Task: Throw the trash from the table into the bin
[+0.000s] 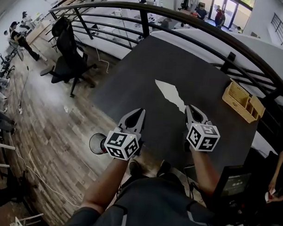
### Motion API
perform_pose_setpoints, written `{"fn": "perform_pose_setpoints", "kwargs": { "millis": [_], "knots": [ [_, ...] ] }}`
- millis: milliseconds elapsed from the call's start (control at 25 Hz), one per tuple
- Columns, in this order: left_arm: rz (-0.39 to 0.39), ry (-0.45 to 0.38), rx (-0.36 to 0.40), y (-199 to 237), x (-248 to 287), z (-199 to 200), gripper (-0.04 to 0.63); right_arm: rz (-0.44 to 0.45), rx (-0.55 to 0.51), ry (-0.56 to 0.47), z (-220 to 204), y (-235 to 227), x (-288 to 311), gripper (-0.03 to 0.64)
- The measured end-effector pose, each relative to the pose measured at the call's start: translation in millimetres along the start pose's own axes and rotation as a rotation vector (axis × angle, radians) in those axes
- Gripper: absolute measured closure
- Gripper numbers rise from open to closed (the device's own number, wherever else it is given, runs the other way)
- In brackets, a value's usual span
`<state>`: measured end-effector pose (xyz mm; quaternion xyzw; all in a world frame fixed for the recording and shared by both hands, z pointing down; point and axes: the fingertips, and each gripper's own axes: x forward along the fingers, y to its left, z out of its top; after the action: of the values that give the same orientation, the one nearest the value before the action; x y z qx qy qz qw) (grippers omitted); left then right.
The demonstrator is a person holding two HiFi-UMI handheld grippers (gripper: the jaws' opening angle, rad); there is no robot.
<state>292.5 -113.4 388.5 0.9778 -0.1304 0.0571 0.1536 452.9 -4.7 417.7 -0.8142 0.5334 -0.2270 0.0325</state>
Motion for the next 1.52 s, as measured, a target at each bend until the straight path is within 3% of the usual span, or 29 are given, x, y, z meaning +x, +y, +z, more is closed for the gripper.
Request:
{"fn": "perform_pose_setpoints", "kwargs": {
  "millis": [560, 1200, 1520],
  "knots": [
    [0.31, -0.116, -0.026, 130, -158, 25, 0.586, 0.298, -0.108, 0.083, -23, 193, 74, 0.607],
    [0.589, -0.196, -0.055, 230, -341, 36, 0.586, 0.558, -0.183, 0.166, -73, 403, 101, 0.607],
    [0.727, -0.229, -0.099, 272, -399, 21, 0.586, 0.699, -0.232, 0.222, -102, 486, 122, 0.607]
  ]
}}
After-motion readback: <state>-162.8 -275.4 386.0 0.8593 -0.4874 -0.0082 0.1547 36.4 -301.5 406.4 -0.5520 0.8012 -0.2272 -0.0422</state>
